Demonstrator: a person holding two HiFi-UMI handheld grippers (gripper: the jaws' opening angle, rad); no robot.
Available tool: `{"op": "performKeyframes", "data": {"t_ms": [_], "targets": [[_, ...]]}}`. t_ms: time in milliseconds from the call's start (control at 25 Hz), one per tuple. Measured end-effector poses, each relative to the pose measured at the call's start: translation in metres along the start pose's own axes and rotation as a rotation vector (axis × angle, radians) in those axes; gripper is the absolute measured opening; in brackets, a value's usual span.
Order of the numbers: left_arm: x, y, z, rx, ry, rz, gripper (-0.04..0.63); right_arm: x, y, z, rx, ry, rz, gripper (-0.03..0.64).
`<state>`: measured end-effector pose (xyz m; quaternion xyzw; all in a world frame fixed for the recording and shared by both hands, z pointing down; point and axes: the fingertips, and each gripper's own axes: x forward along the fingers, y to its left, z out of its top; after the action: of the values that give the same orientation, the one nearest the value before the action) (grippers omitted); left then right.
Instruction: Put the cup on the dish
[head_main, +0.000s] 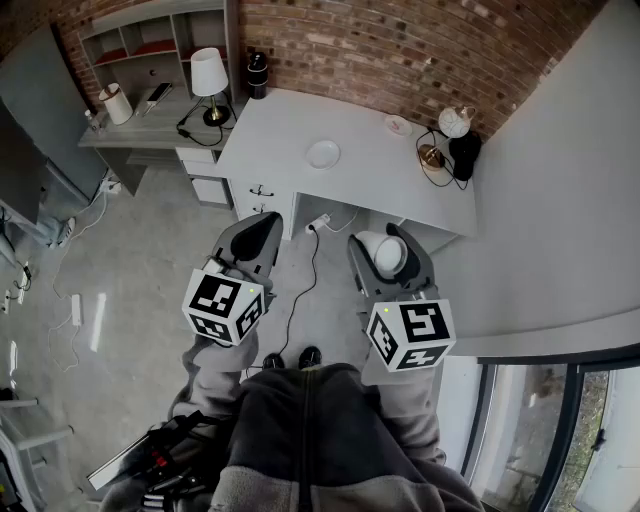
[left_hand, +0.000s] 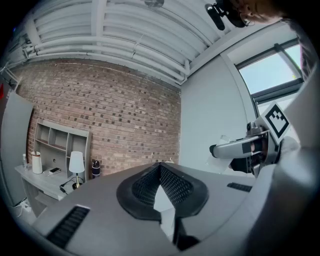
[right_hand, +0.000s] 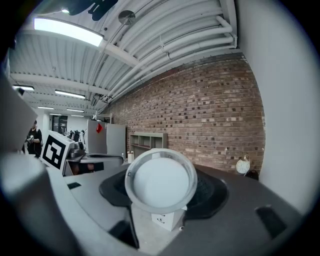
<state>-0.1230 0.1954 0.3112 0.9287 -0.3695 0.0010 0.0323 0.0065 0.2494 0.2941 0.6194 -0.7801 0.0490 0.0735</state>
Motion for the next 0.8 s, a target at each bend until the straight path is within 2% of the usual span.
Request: {"op": "performKeyframes", "data": {"t_ms": [400, 800], "targets": [[0.027, -0.028, 0.032, 0.034, -0.041, -0.027, 0.006, -0.014, -0.022, 0.028, -0.031, -0.045, 0.0, 0.252], [0.047, -0.035, 0.039, 0.074, -0.051, 0.001, 0.006, -0.009, -0.032, 0.032, -0.045, -0.072, 0.073, 0.252]]}}
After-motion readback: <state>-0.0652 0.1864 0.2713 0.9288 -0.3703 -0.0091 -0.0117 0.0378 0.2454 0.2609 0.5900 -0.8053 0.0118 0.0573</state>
